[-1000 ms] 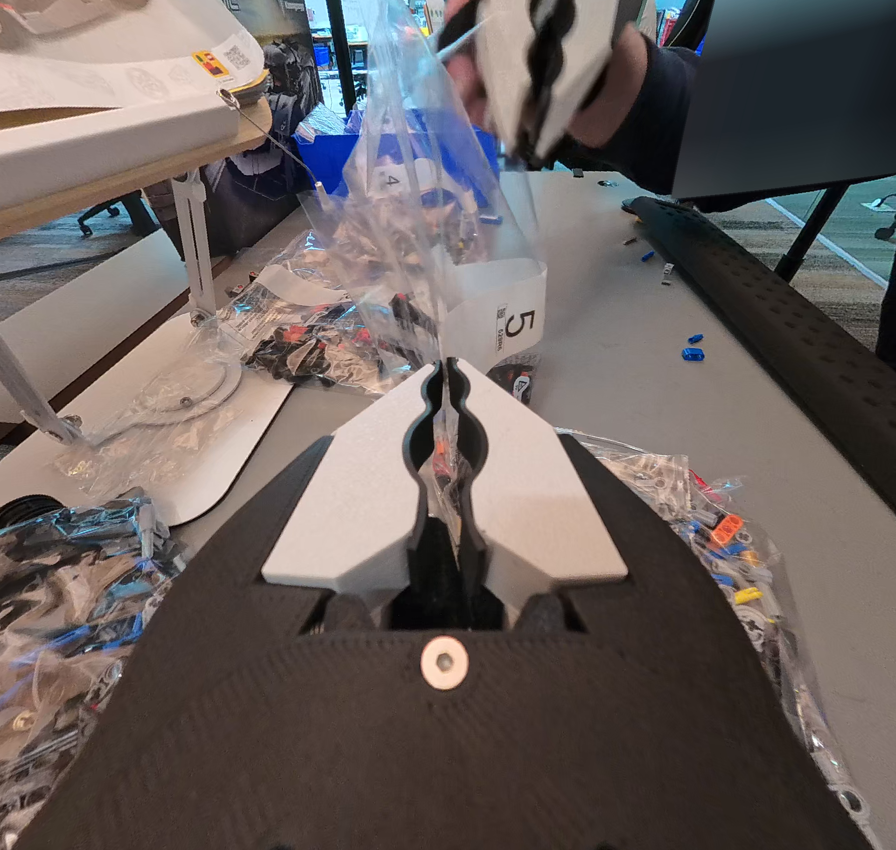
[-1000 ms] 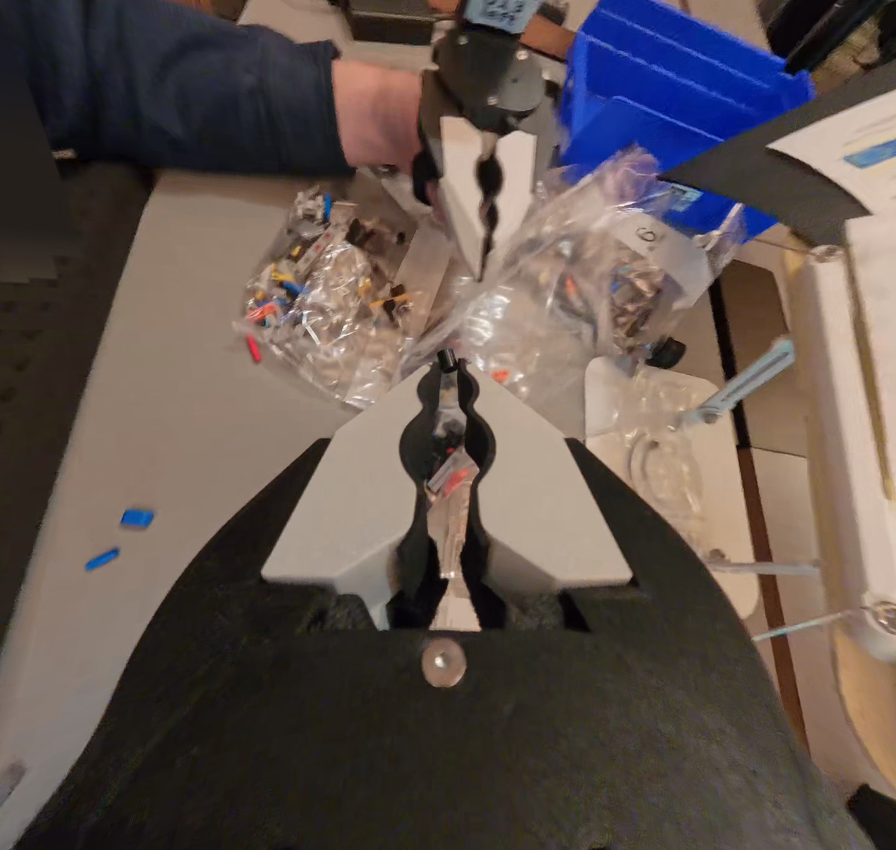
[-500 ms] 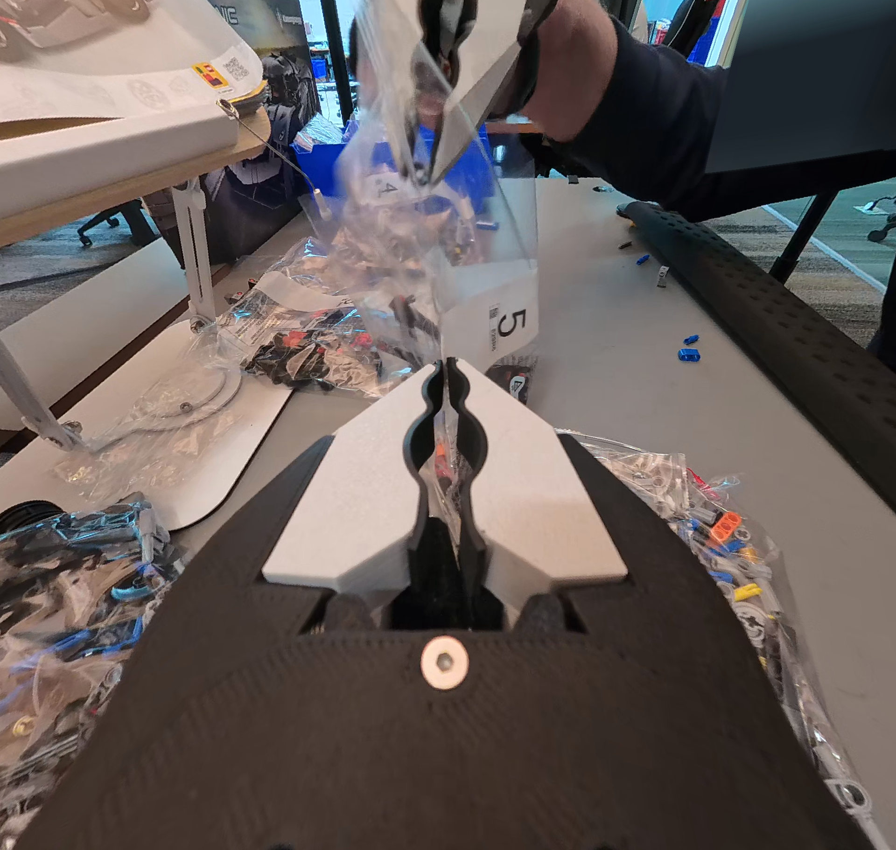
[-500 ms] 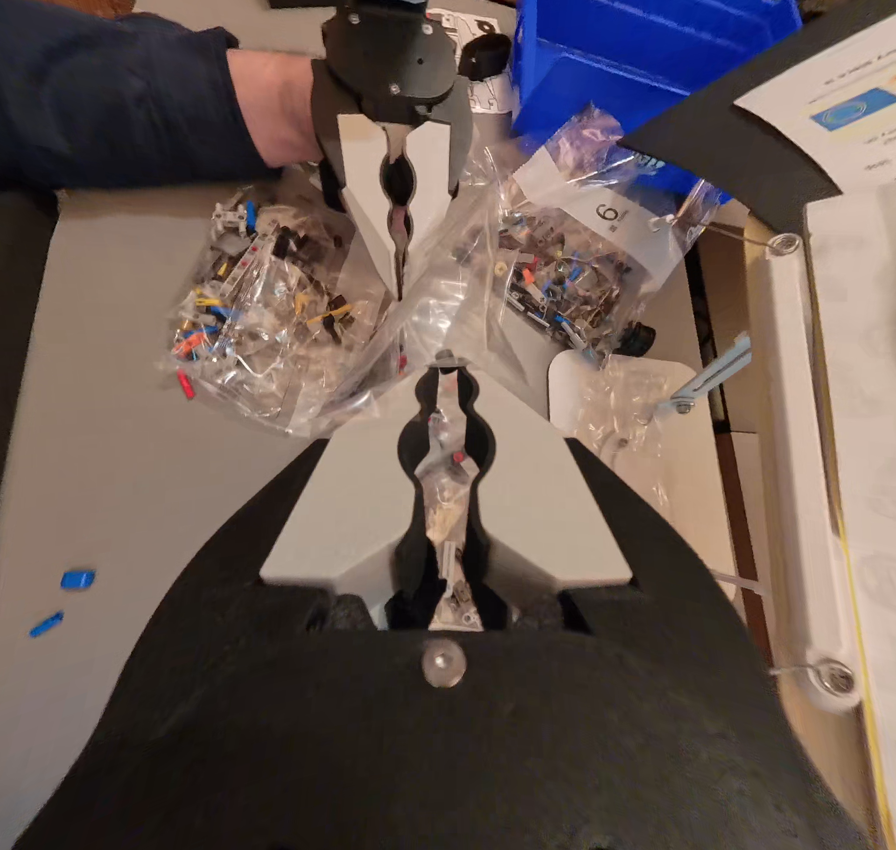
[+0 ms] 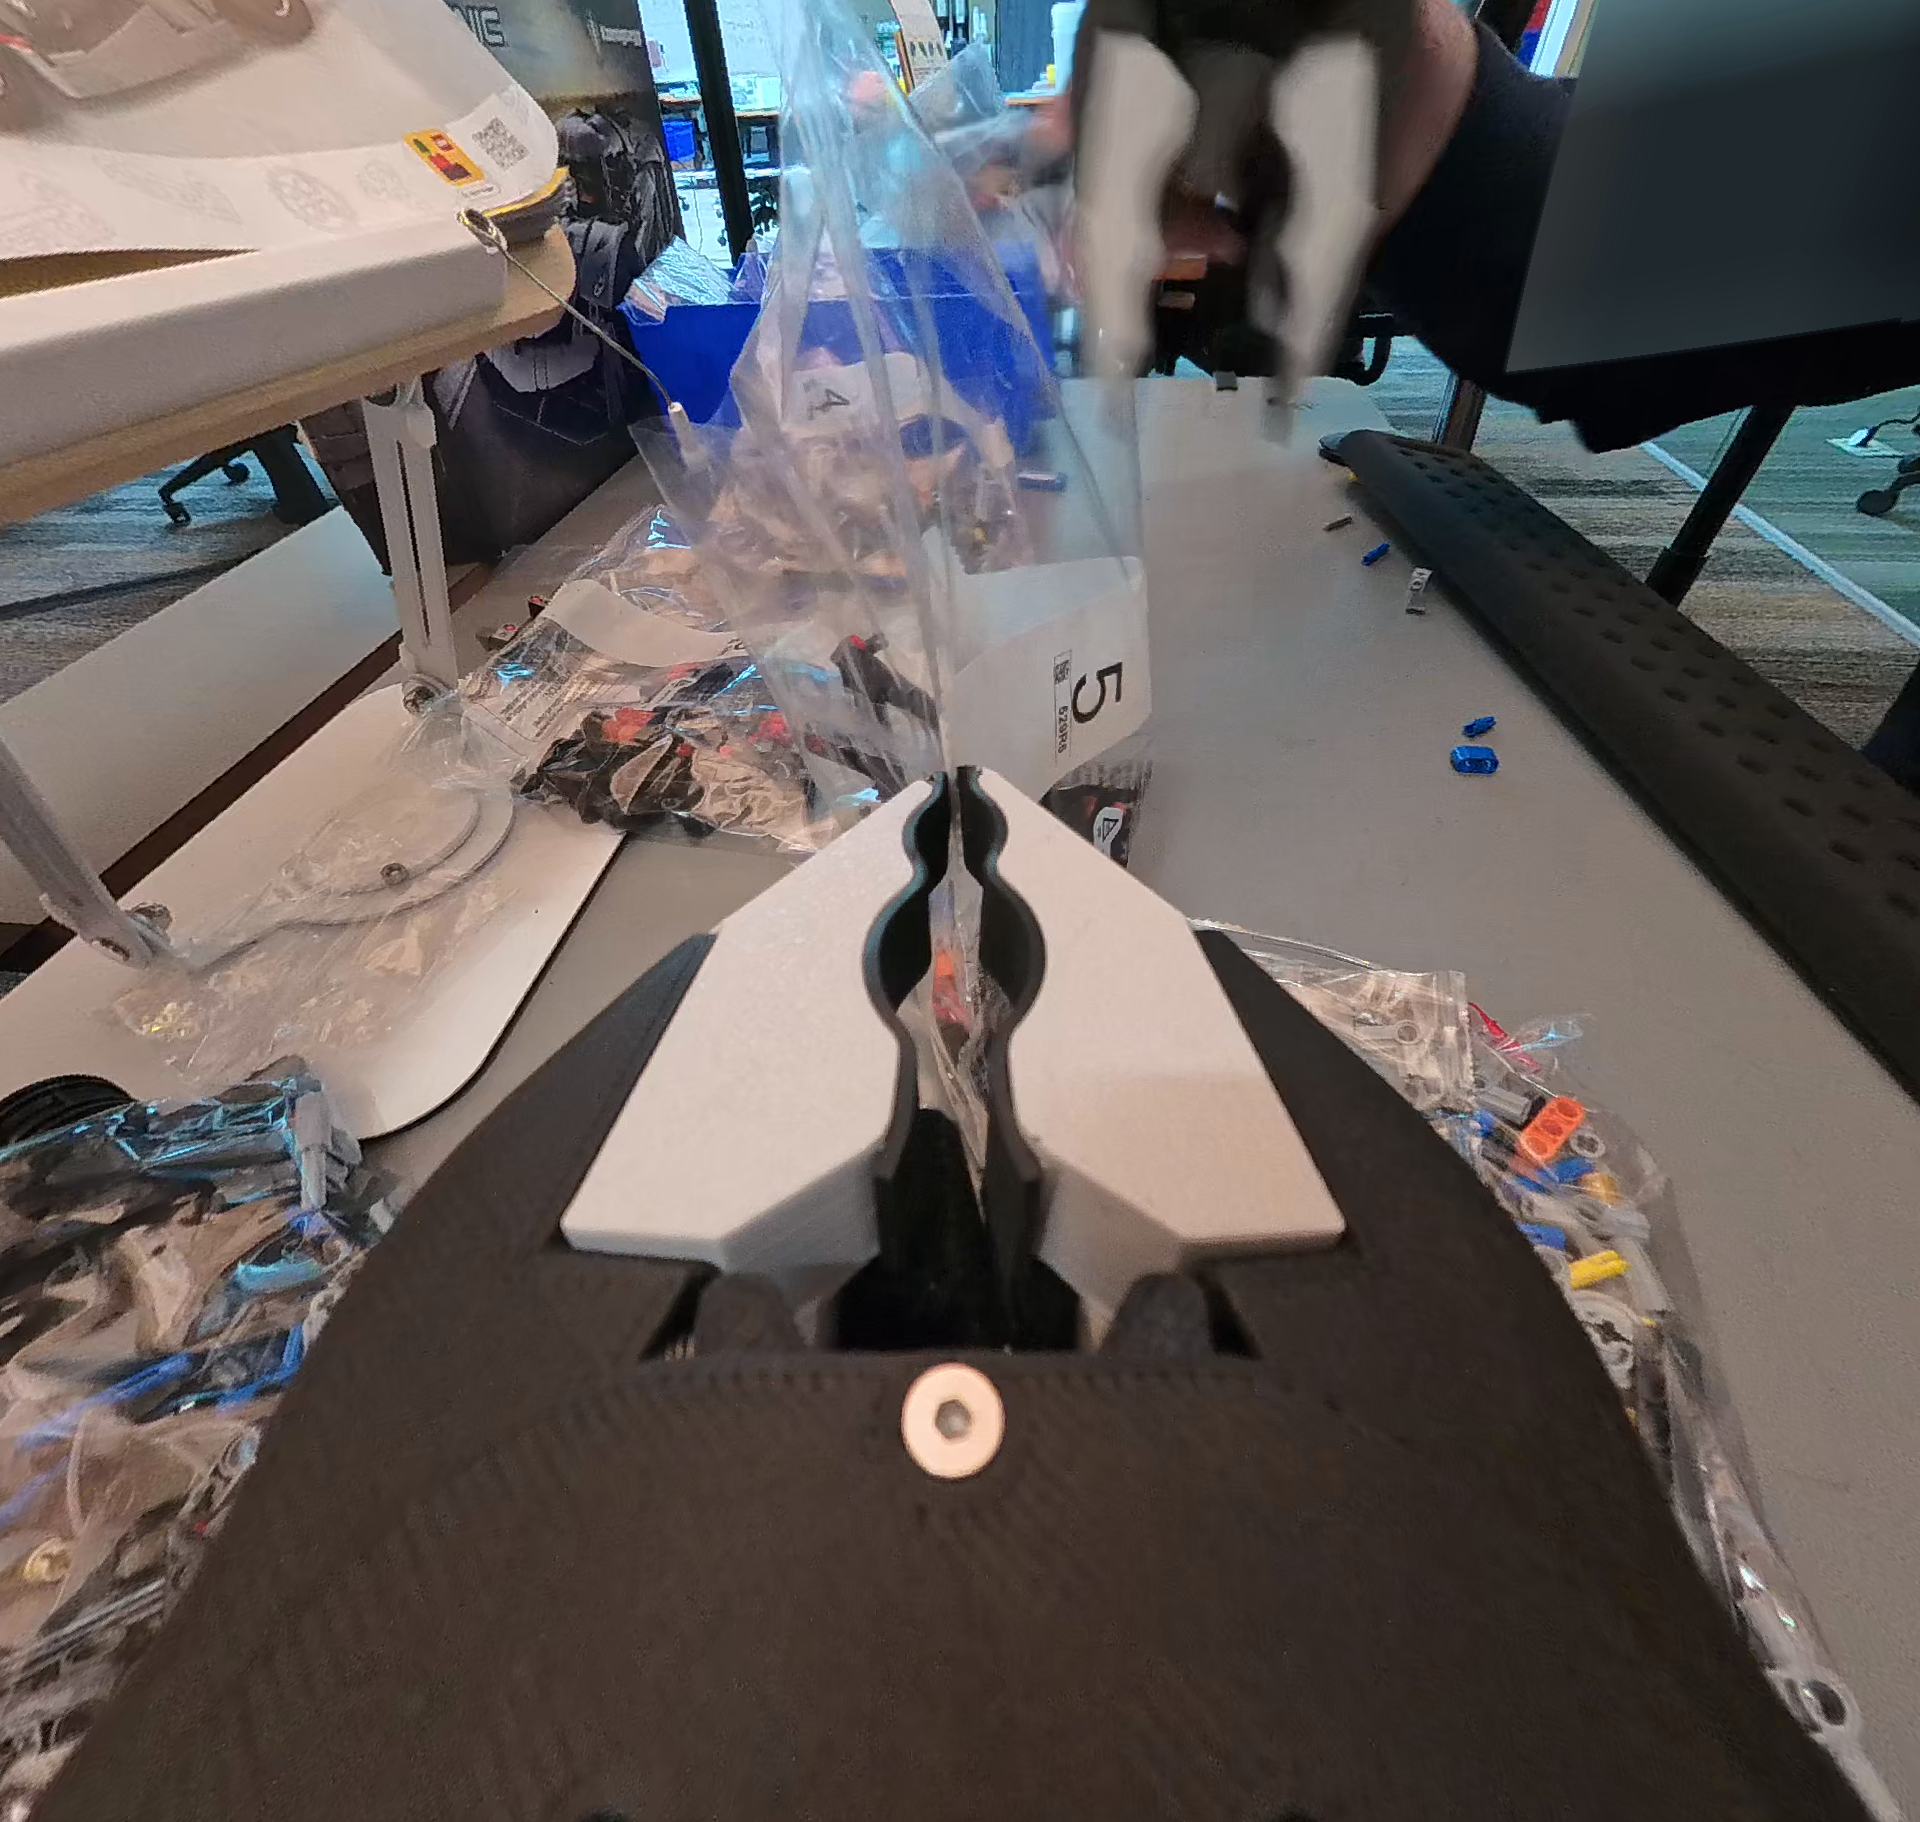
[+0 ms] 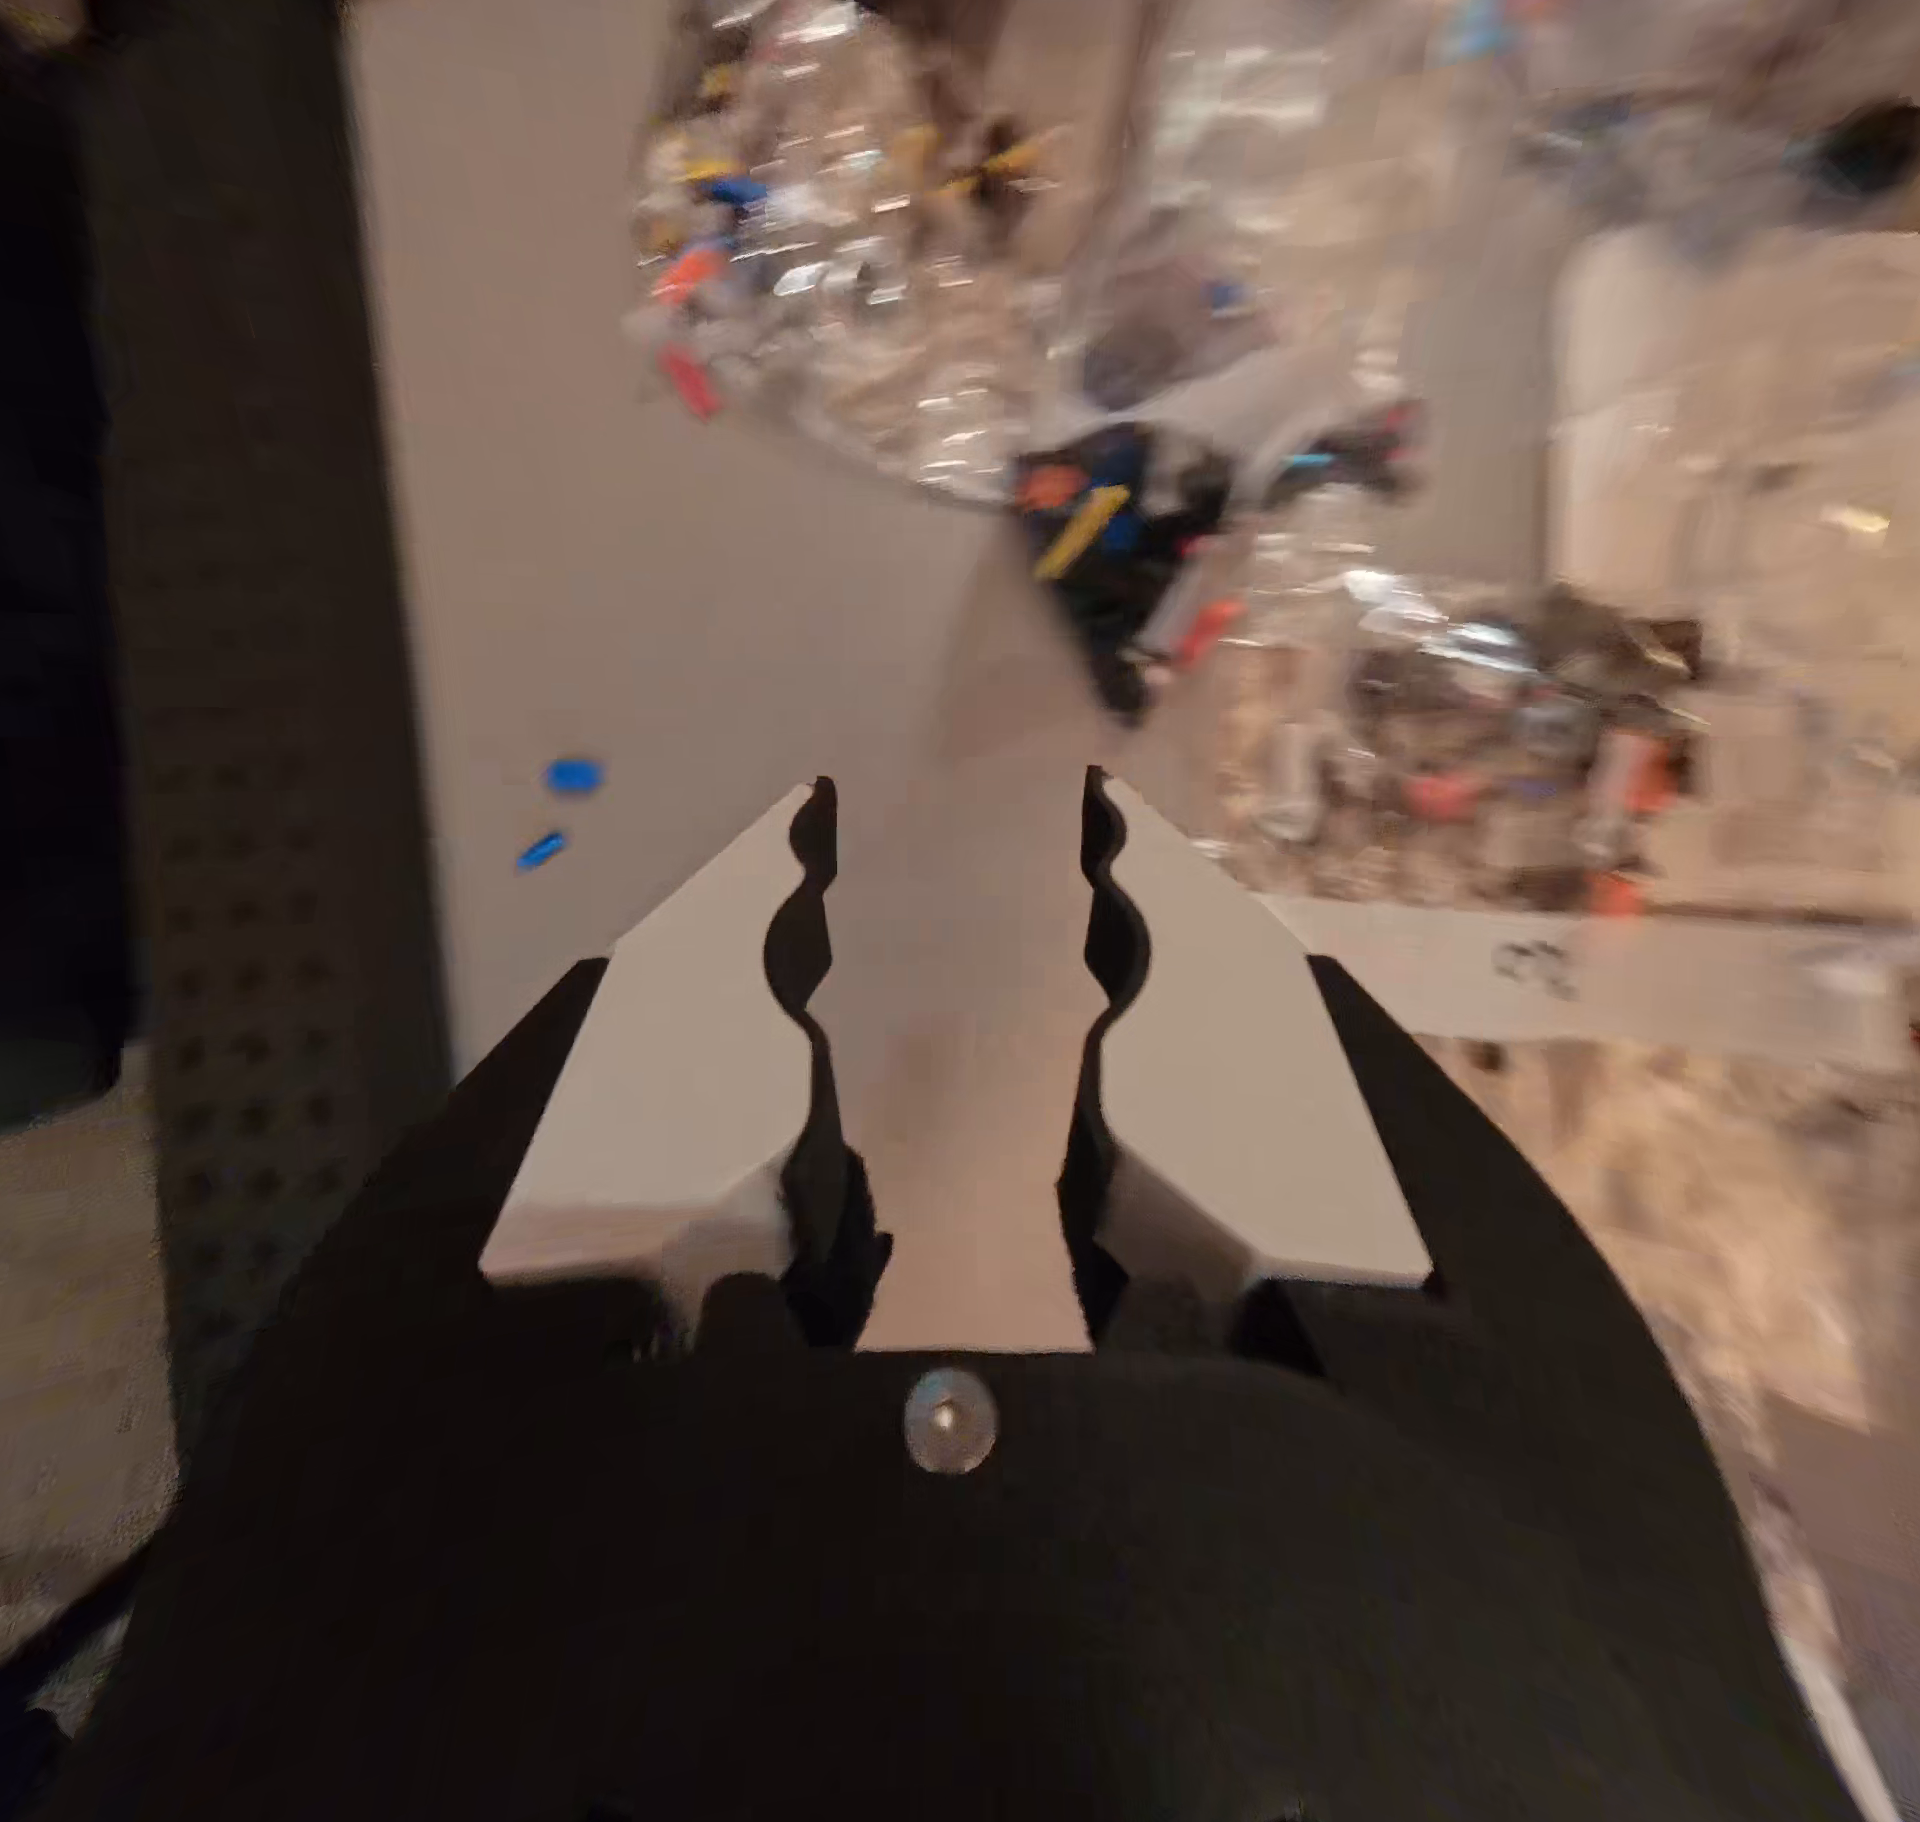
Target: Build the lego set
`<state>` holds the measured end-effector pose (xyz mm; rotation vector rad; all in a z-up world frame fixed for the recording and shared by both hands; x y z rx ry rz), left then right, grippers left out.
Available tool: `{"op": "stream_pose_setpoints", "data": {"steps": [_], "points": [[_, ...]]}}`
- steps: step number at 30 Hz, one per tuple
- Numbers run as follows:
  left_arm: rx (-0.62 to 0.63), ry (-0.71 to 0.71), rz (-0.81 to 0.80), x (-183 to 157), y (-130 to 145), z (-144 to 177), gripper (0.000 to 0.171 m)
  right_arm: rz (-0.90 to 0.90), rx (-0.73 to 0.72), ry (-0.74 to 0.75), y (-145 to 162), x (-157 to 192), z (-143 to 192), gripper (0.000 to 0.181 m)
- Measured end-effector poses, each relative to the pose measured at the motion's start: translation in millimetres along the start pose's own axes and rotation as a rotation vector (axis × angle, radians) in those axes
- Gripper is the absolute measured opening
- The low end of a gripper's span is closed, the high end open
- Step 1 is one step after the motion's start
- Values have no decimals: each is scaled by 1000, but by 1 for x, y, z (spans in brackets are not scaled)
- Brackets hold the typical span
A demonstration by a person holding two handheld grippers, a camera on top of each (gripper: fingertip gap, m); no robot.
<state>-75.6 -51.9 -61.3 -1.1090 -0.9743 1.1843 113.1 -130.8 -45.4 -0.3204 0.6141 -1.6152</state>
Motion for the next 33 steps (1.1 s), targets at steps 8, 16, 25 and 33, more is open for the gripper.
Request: {"op": "stream_pose_setpoints", "data": {"steps": [8,16,25,33], "points": [[7,-1,-3,-1,0,-1,0,71,101,-176,38,115,-66,38],[7,0,-4,-1,0,-1,0,65,103,-176,43,136,-83,12],[8,2,-7,-2,0,-1,0,22,-71,135,-11,24,-31,11],[5,6,-6,-2,0,-1,0,-29,-276,223,-93,-73,-8,11]]}}
Point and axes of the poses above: each gripper's, where its closed fingertips meet, z back along the fingers, y out of its underside, x = y × z across the jaws, the point moved 2 cm from there along z, back along the fingers, and after that the axes turned 9 degrees about y, right-handed, at the moved point
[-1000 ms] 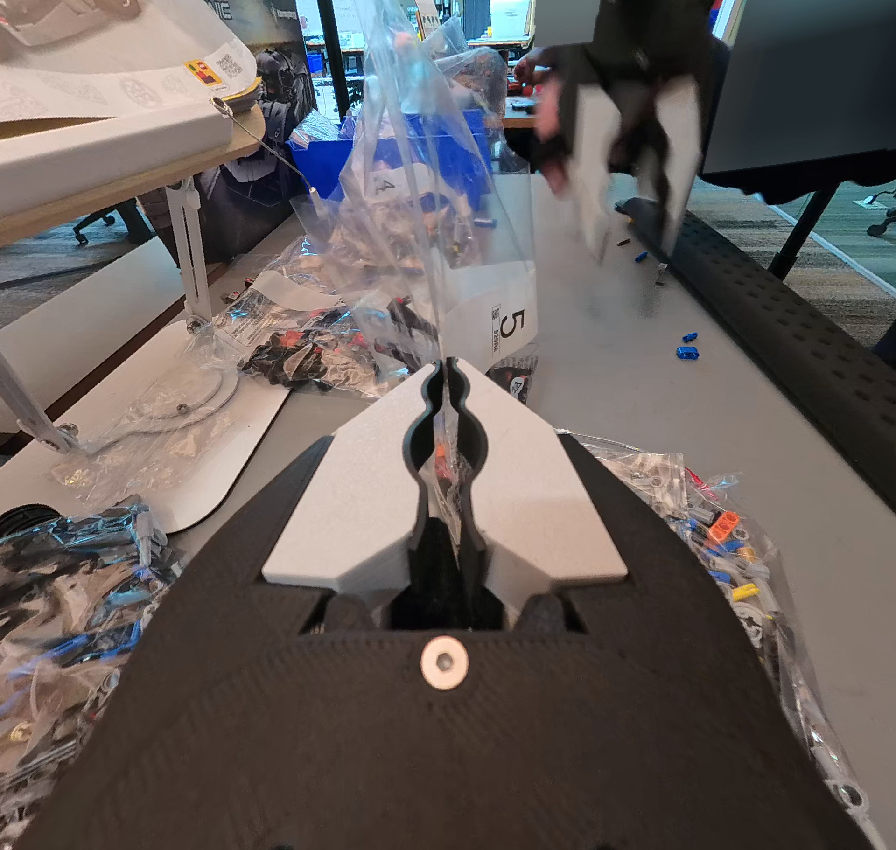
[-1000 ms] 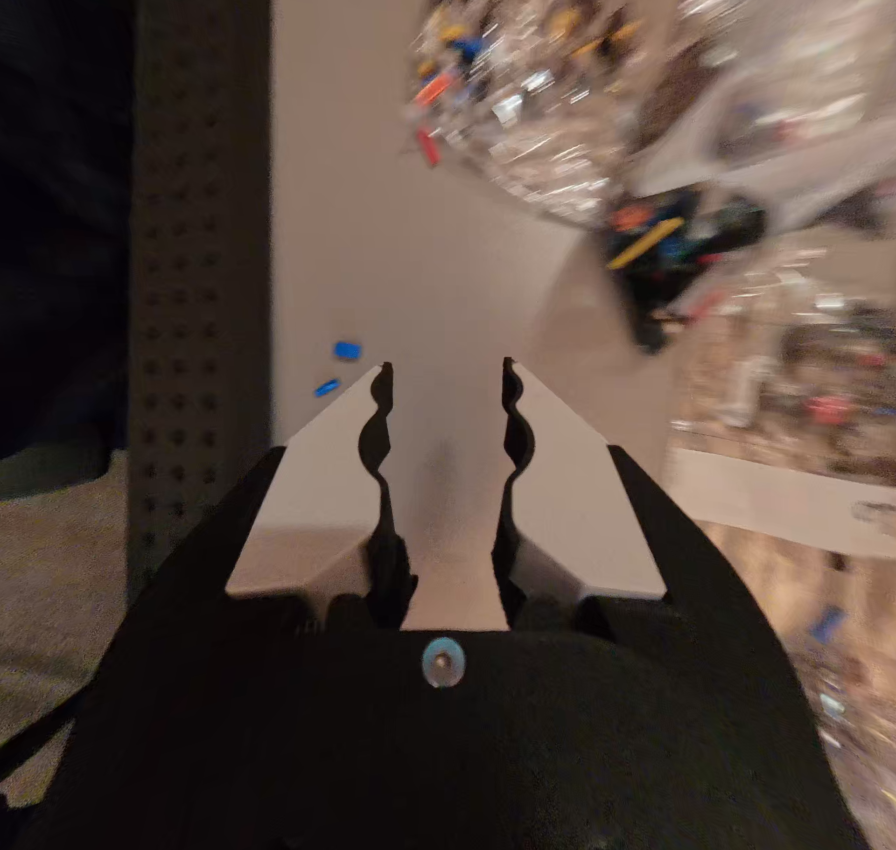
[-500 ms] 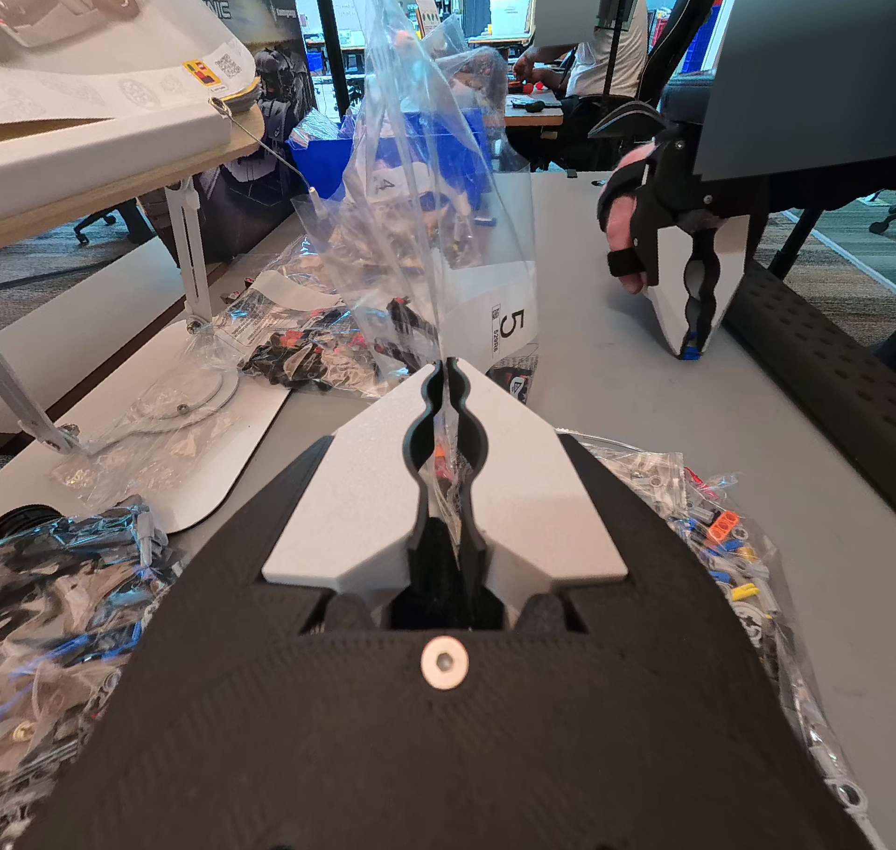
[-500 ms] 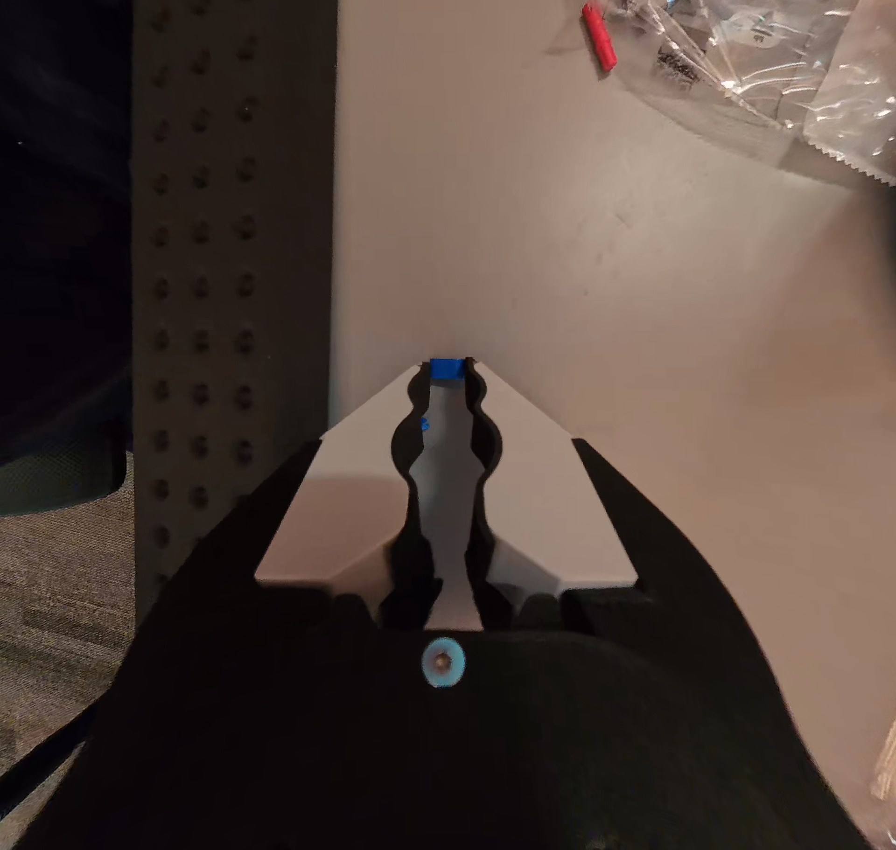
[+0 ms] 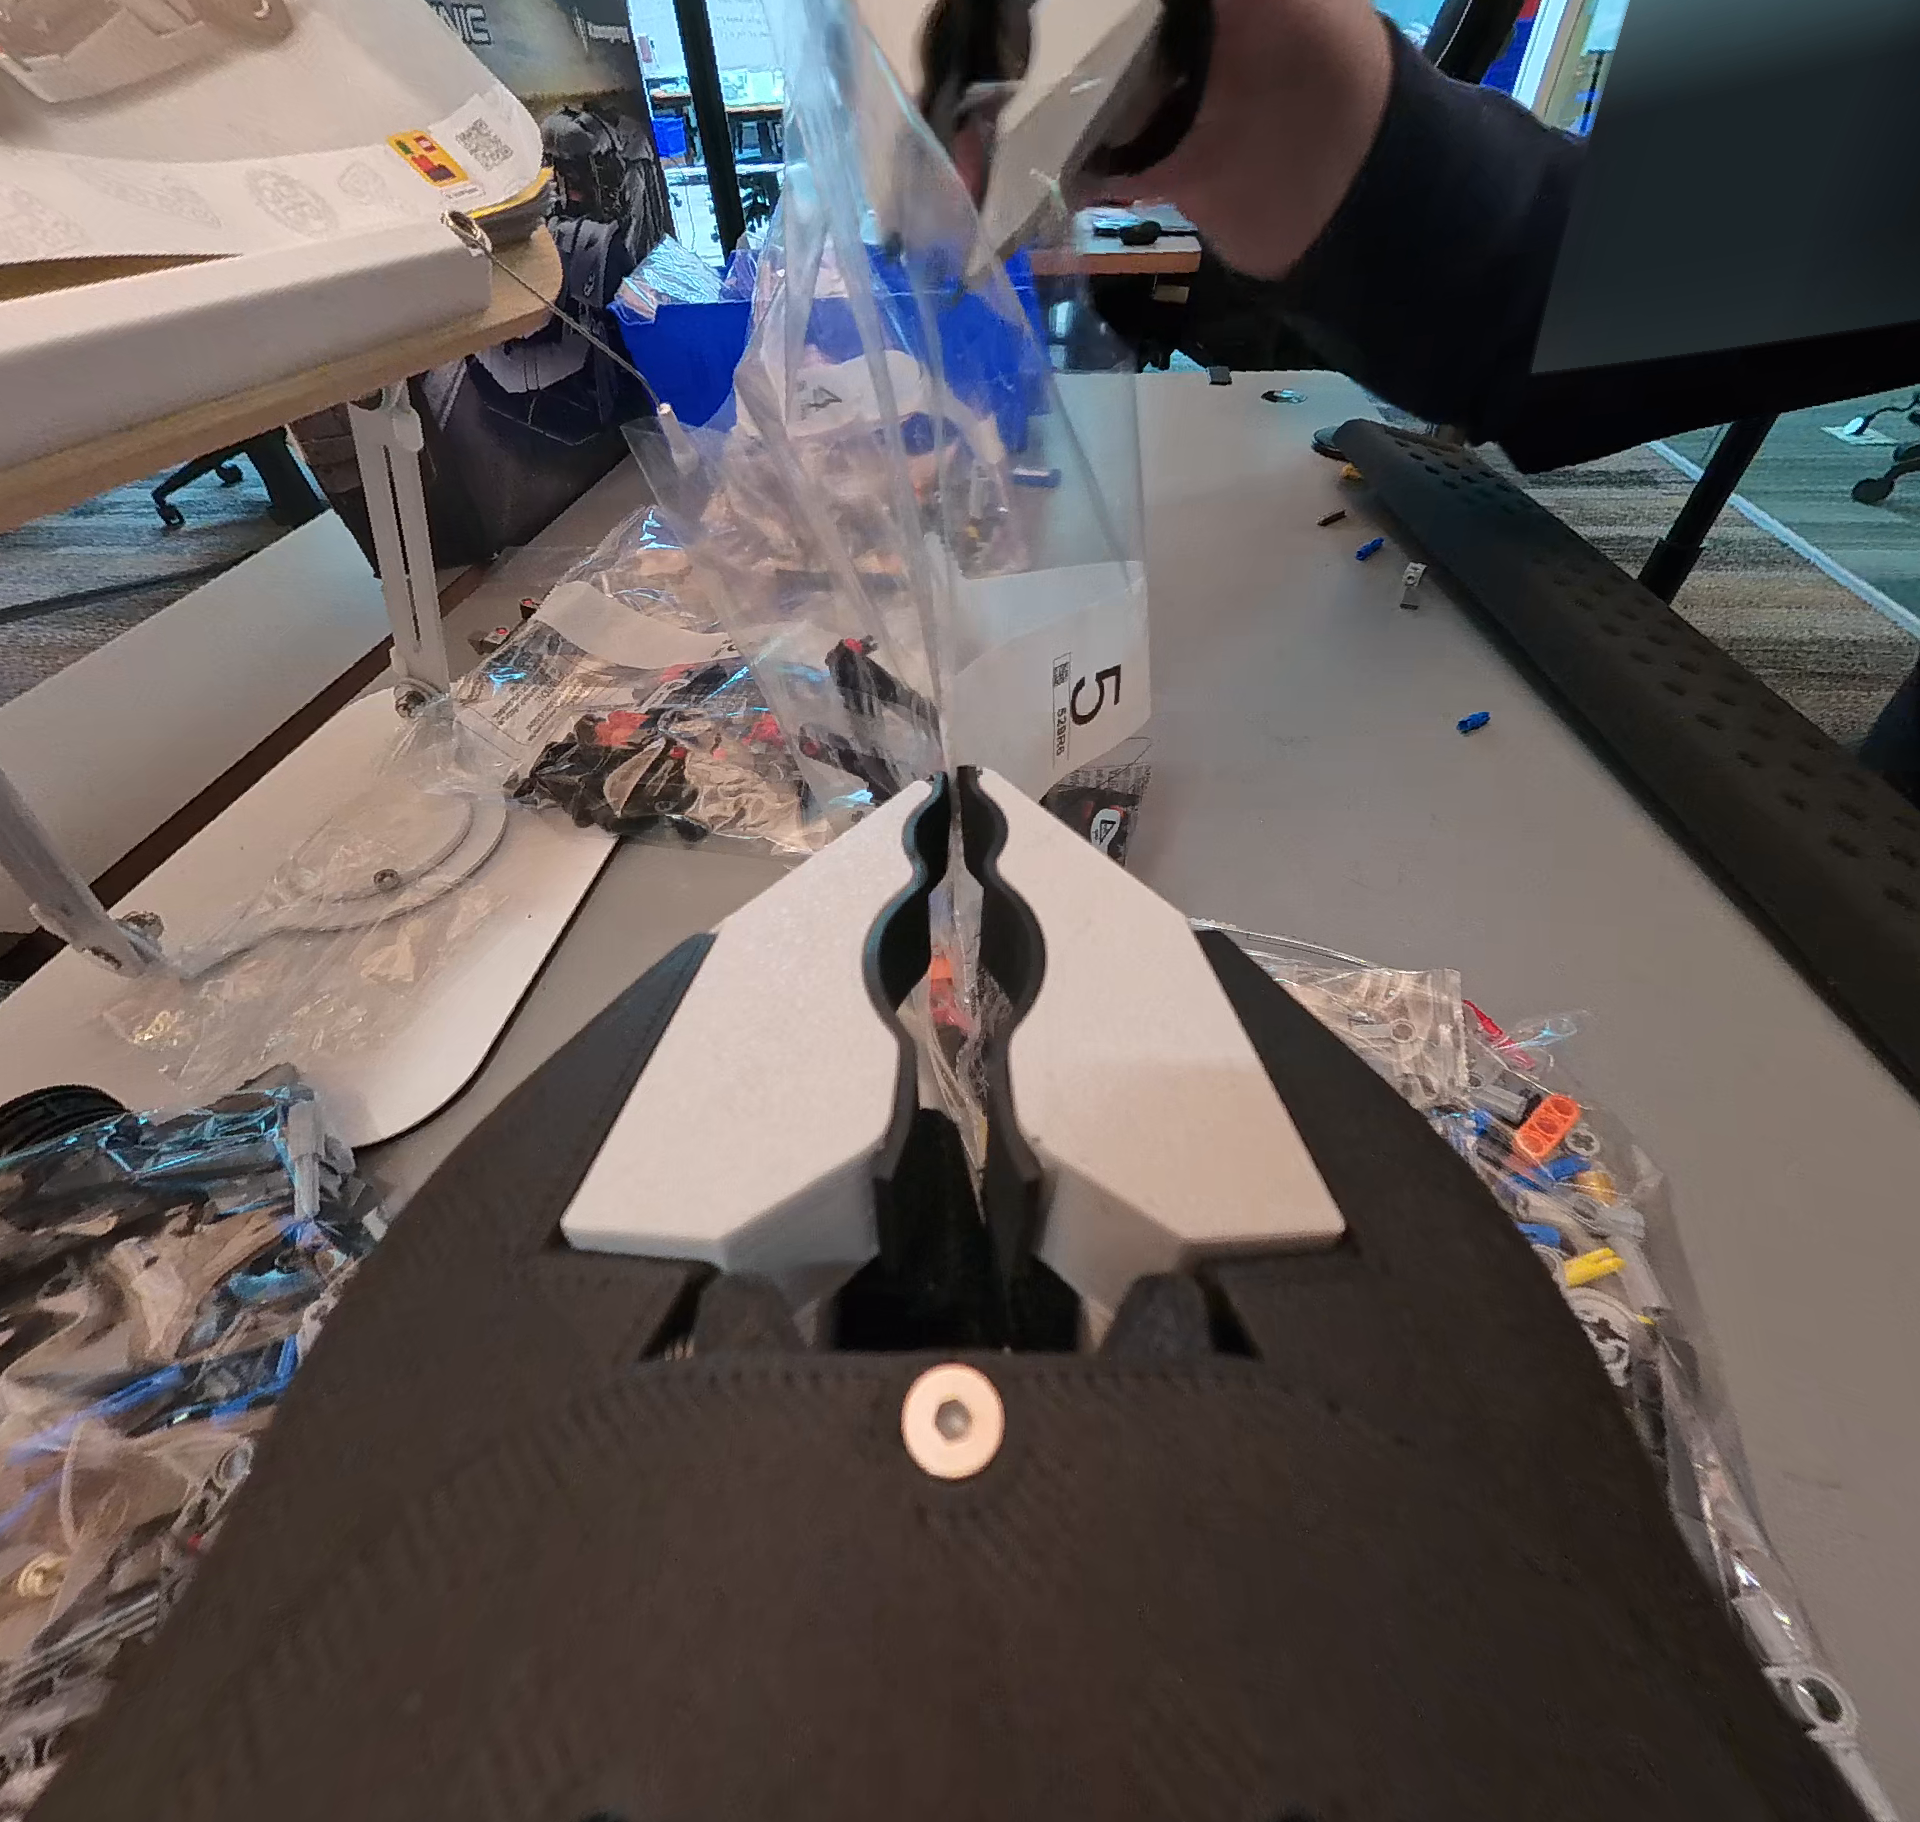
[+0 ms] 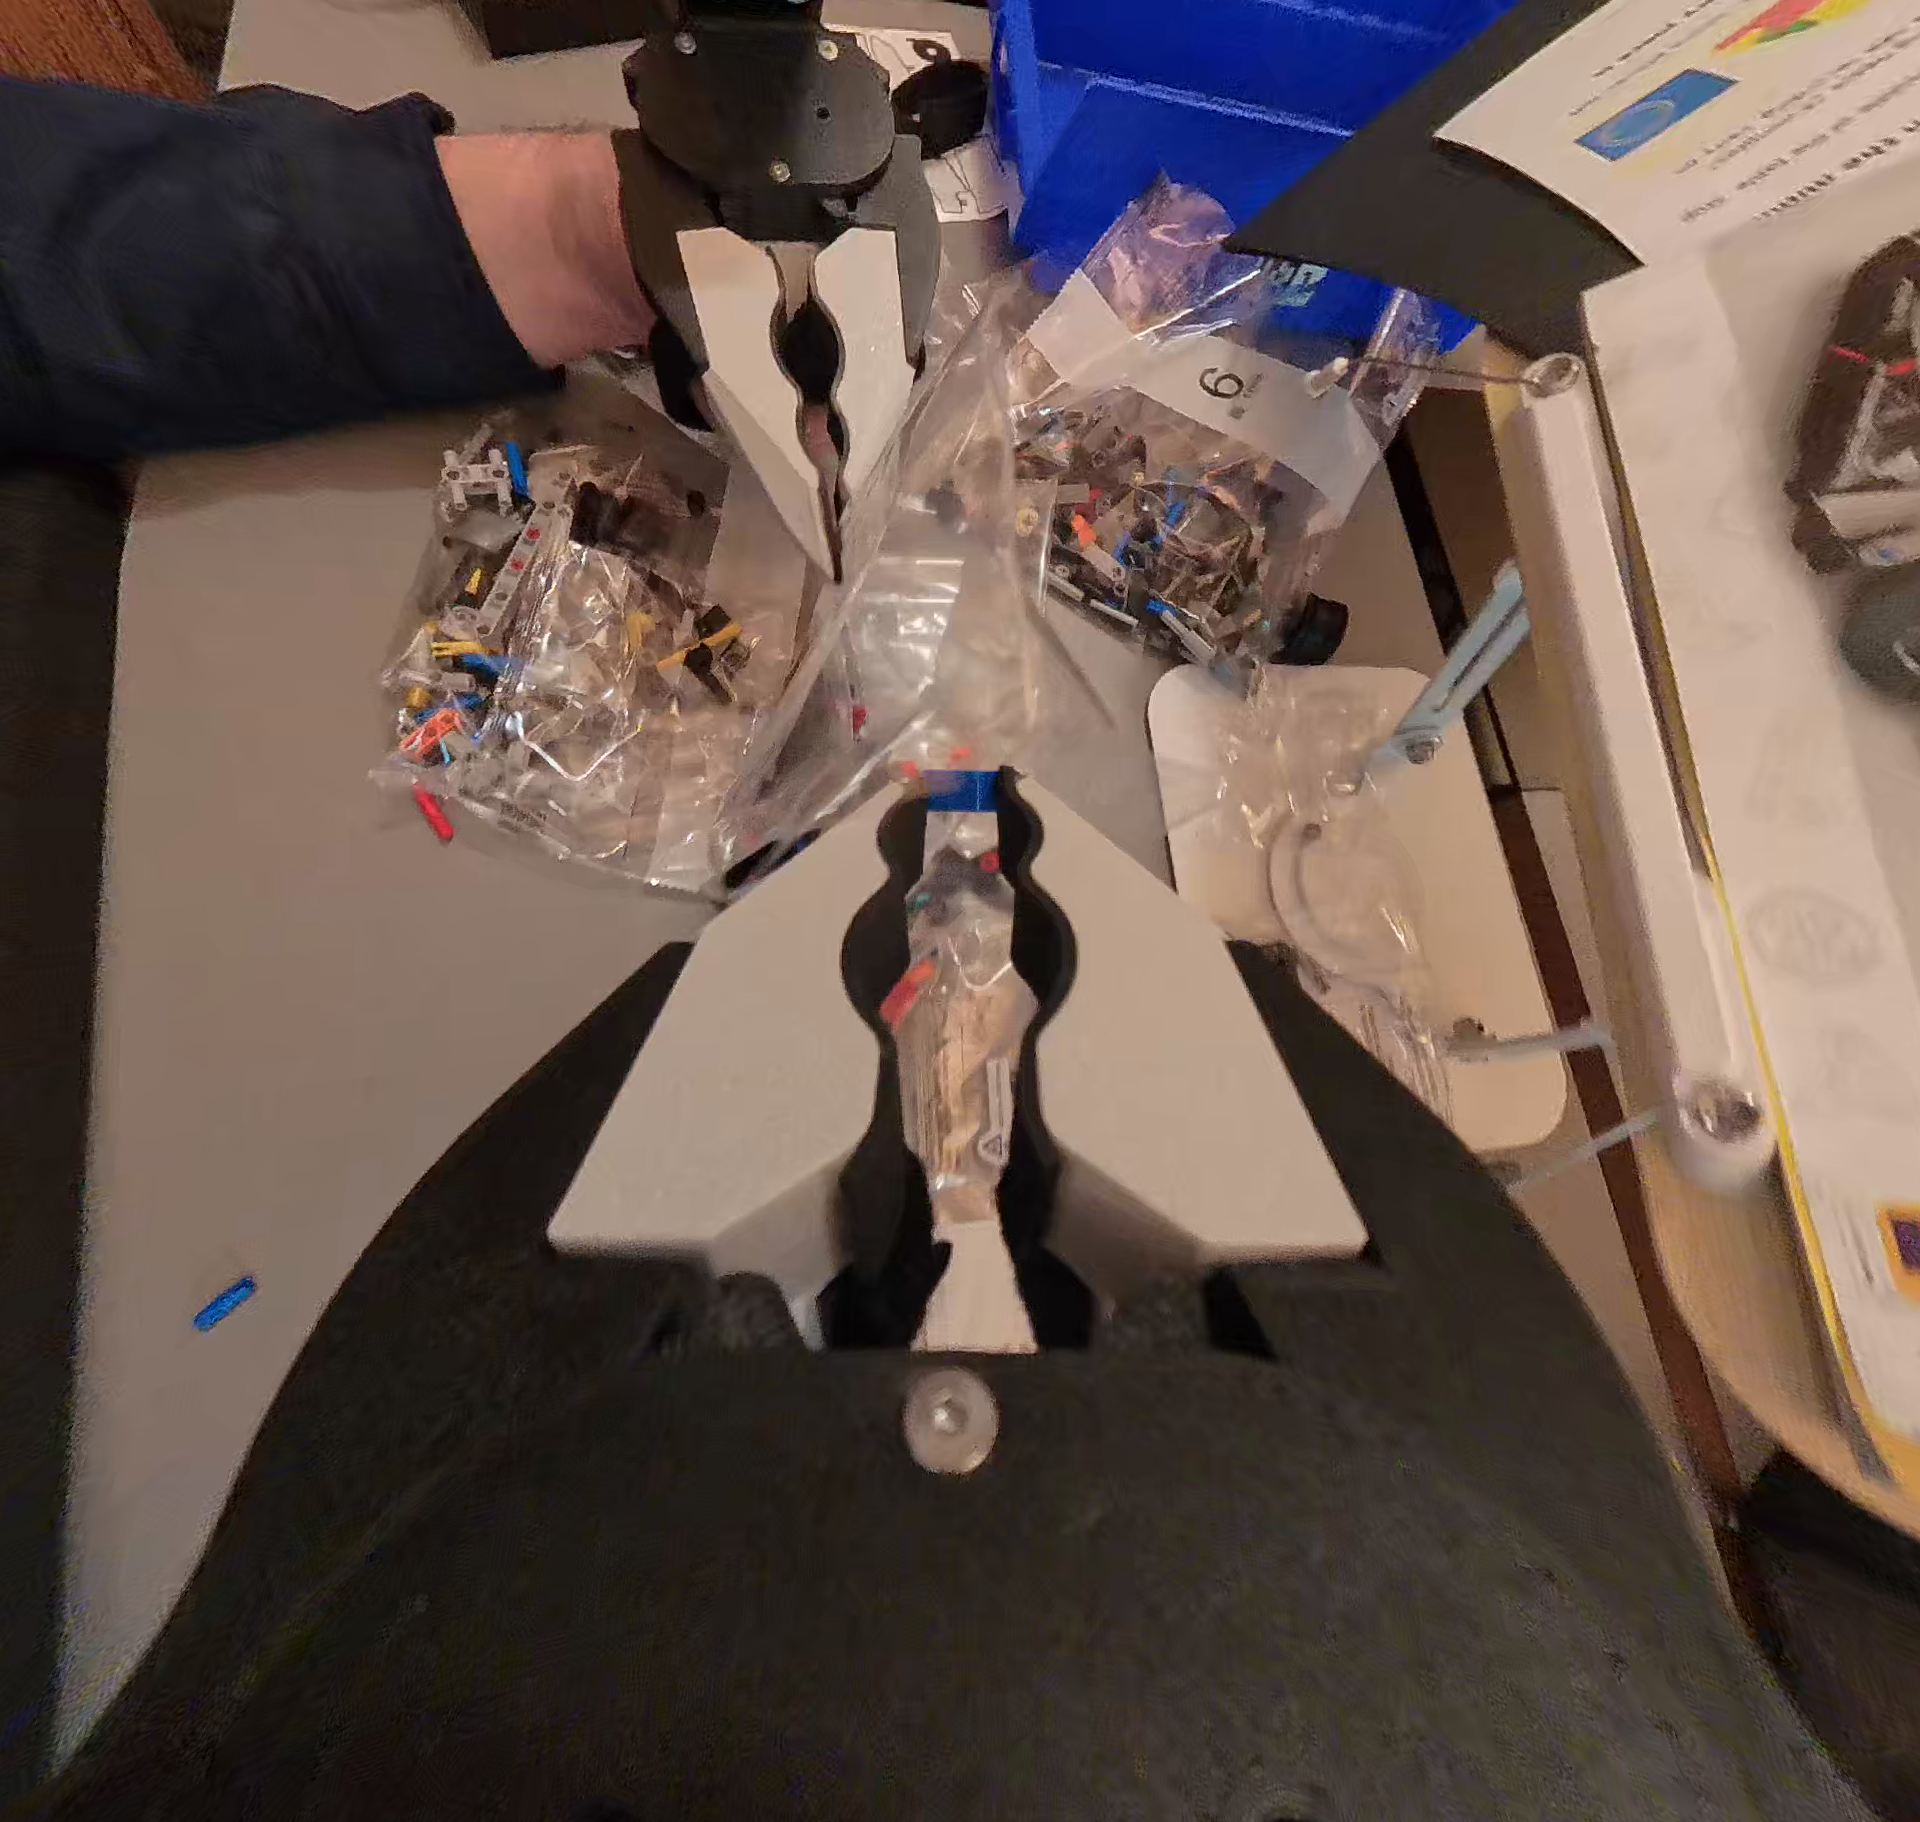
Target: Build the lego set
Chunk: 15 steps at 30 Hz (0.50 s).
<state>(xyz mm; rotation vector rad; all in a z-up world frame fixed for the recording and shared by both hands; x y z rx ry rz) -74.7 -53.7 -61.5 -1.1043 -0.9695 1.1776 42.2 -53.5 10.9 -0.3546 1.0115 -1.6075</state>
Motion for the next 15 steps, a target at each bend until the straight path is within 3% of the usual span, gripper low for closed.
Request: {"op": "stream_pose_setpoints", "data": {"steps": [4,7,11,15], "points": [[2,0,0,0,0,0,0,-19,-24,-65,-13,6,-28,17],[3,1,-1,0,0,0,0,-41,-20,-62,-11,3,-29,21],[3,1,-2,-1,0,0,0,-72,42,32,11,-8,3,26],[0,3,1,0,0,0,0,-107,241,-4,67,23,41,31]]}}
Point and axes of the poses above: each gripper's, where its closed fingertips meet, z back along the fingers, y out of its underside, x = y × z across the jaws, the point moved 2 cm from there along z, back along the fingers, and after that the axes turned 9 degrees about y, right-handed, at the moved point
